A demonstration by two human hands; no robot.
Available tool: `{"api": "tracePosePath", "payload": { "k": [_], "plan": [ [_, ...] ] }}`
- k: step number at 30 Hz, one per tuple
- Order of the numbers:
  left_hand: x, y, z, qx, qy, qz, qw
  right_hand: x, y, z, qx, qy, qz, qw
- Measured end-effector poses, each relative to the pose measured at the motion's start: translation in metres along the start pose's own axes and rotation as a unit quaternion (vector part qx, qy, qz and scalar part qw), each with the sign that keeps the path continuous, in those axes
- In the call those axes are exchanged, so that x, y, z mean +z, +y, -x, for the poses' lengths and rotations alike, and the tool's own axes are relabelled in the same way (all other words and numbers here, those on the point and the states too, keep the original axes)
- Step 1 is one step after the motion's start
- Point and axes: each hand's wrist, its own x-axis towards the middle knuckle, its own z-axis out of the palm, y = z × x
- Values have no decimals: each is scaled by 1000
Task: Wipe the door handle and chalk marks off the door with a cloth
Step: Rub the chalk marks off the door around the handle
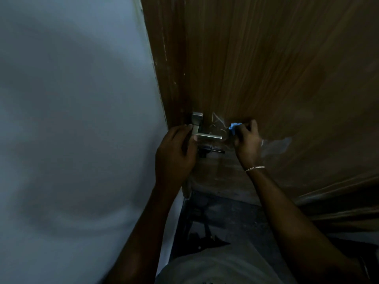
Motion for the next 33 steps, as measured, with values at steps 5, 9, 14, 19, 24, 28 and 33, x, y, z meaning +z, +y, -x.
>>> {"api": "tracePosePath", "payload": {
  "k": [5, 9, 14, 19, 24, 28, 33],
  "plan": [
    [2, 3, -1, 2, -12, 13, 1000, 9, -37, -31, -42, 22, 8, 999],
    [0, 2, -4, 2, -7, 14, 1000, 17, -37, -15, -57, -45, 20, 997],
    [-2, 3, -3, -7, -1, 13, 1000, 11, -44, -30, -72, 17, 8, 997],
    [0, 10, -3, -9, -8, 13, 1000, 30, -56, -21, -94, -80, 68, 990],
    [-4, 6, 2, -14, 4, 11, 1000, 23, -35, -19, -75, -35, 99, 992],
    [-4, 6, 5, -19, -4, 9, 1000, 36, -68, -28, -95, -56, 97, 989],
    [-8, 4, 5, -11, 7, 10, 1000, 24, -56, -20, -72, -93, 153, 981]
  ]
}}
